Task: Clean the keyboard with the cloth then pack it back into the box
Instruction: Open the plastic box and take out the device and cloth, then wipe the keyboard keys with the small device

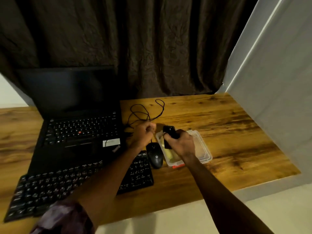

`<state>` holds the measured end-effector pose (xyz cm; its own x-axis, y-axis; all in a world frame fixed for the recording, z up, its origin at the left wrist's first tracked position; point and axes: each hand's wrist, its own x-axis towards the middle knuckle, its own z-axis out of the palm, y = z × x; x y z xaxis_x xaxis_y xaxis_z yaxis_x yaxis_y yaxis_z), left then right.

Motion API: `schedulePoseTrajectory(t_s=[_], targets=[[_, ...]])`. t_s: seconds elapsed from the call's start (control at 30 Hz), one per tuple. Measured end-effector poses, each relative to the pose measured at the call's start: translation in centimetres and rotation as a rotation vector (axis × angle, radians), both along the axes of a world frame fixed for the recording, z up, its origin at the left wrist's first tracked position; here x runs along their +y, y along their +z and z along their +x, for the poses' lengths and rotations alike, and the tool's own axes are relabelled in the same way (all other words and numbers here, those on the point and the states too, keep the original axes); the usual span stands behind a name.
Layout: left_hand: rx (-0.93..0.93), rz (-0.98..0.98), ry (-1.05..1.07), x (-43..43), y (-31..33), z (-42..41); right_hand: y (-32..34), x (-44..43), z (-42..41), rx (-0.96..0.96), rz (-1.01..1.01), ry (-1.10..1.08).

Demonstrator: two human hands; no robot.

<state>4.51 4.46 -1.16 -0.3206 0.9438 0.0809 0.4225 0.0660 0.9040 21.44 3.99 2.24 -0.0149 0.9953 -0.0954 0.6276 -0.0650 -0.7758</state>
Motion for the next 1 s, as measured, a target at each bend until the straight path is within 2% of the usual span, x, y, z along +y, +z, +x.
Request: schedulePoseTrajectory(t_s=[0.07,0.13,0.27,0.37,0.53,0.83,1.0], targets=[[-0.203,-0.007,0.037,-1.3,0.9,0.4,0.3,0.4,-1.6,0.315,-0.068,-0.024],[-0.405,0.043,0.1,-2.9,2.4,0.6,1.0,0.1,-3.9,0.542,-0.151,0.022],[-0.653,0.064,0.164,-7.0,4.7,-1.5,1.6,-1.8,-8.8,0.808,-0.195,0.211],[-0.765,0.051,0.16,-9.7,4.7,-4.4,1.6,-3.8,-11.4,0.845,-0.203,0.319],[-0.853,0.051,0.216,-13.4,3.8,-8.9,0.9,-6.8,-15.1,0.94,-0.37,0.433],[-0.79,0.072,0.209,-16.5,4.0,-13.7,1.8,-10.6,-20.5,0.843,-0.192,0.364],[-0.808,0.07,0.145,-17.2,4.2,-15.3,2.2,-11.8,-22.3,0.871,-0.132,0.323]])
